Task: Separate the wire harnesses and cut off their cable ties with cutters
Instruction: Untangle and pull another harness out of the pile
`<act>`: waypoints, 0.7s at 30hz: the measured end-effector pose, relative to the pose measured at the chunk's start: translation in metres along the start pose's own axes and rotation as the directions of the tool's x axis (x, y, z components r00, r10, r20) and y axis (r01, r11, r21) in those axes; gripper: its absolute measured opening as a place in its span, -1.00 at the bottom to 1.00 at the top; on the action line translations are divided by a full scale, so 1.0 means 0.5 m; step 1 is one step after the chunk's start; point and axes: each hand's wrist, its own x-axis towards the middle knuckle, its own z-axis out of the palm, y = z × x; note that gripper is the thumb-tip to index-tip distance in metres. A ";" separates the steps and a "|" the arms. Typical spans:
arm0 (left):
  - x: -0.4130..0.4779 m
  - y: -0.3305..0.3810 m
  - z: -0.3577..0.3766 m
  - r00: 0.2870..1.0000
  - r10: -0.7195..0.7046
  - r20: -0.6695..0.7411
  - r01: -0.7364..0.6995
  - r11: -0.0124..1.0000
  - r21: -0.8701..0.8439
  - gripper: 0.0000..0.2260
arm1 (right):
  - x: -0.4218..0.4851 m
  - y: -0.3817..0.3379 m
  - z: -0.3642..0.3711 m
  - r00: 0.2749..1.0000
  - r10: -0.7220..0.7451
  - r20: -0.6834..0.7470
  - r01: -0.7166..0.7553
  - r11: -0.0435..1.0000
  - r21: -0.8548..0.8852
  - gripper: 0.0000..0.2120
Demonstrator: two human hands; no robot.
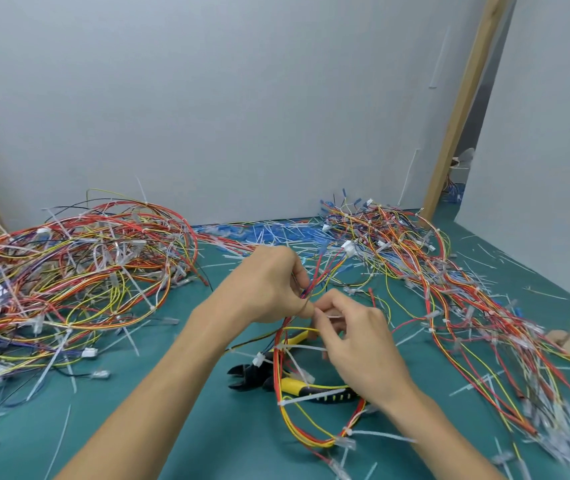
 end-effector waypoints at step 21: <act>0.006 -0.054 -0.032 0.977 -0.090 -0.194 0.033 0.959 -0.281 -0.79 | 0.007 -0.002 0.002 0.974 0.176 -0.145 -0.094 0.888 0.451 -0.88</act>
